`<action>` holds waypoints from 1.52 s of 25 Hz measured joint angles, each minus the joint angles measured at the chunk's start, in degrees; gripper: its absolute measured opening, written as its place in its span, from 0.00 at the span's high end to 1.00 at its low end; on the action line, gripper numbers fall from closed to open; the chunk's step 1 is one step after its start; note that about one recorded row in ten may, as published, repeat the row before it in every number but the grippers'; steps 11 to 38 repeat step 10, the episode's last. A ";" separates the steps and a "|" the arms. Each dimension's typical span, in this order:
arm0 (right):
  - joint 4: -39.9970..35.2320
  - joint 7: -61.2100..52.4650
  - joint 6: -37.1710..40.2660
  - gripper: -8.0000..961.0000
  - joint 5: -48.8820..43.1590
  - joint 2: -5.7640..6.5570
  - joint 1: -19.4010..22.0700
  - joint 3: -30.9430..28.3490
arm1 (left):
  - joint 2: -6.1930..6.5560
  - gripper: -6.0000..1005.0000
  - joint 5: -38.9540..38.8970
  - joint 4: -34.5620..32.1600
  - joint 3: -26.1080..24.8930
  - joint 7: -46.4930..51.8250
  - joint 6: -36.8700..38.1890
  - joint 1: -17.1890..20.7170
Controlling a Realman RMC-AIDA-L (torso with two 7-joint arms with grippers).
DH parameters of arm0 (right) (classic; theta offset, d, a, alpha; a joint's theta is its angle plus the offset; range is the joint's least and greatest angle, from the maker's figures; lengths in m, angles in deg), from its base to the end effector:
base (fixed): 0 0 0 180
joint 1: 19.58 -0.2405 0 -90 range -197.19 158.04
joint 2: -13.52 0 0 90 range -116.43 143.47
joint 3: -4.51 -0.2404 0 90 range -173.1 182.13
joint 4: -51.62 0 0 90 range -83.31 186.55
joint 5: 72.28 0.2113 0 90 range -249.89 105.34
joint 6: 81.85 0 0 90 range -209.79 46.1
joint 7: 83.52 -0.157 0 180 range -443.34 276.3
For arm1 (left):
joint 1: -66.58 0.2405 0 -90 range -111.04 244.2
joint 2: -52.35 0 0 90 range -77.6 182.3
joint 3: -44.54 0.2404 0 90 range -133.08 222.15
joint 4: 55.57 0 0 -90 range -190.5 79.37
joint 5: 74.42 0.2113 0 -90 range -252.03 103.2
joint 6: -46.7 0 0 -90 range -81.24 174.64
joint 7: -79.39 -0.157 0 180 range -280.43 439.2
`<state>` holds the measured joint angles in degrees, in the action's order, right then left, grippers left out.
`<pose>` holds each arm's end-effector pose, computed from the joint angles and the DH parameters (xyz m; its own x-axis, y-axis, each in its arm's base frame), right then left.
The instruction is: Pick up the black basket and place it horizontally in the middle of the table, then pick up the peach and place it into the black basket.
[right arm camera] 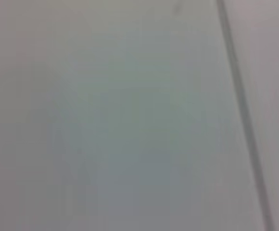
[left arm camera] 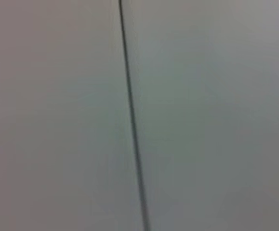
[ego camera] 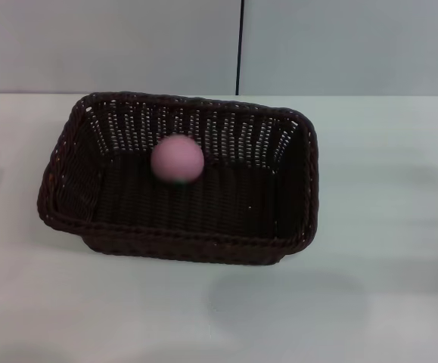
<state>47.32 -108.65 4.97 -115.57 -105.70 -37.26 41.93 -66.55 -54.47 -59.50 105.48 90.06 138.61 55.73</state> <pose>0.3430 0.2820 0.0535 0.5782 0.2481 -0.7773 -0.7848 -0.0915 -0.6130 -0.3583 0.2387 0.0575 0.7529 -0.2671 0.6015 0.6286 0.0212 -0.7775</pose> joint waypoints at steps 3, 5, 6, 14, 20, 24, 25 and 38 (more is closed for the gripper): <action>3.82 5.21 0.73 0.27 2.14 -0.23 -0.73 -1.45 | -0.10 0.30 -0.23 2.37 -3.77 -1.78 1.53 -0.53; 5.40 7.17 0.75 0.27 2.39 -0.27 -1.19 -2.01 | -0.10 0.30 -0.24 3.29 -4.94 -1.78 1.64 -0.65; 6.21 7.92 0.86 0.27 2.44 -0.28 -1.45 -2.17 | -0.07 0.30 -0.26 3.77 -5.56 -1.85 1.58 -0.69; 6.37 8.23 1.65 0.27 2.51 -0.29 -1.45 -2.26 | 0.22 0.30 -0.27 4.41 -6.29 -2.33 1.23 -0.54; 6.37 8.23 1.65 0.27 2.51 -0.29 -1.45 -2.26 | 0.22 0.30 -0.27 4.41 -6.29 -2.33 1.23 -0.54; 6.37 8.23 1.65 0.27 2.51 -0.29 -1.45 -2.26 | 0.22 0.30 -0.27 4.41 -6.29 -2.33 1.23 -0.54; 6.37 8.23 1.65 0.27 2.51 -0.29 -1.45 -2.26 | 0.22 0.30 -0.27 4.41 -6.29 -2.33 1.23 -0.54; 6.37 8.23 1.65 0.27 2.51 -0.29 -1.45 -2.26 | 0.22 0.30 -0.27 4.41 -6.29 -2.33 1.23 -0.54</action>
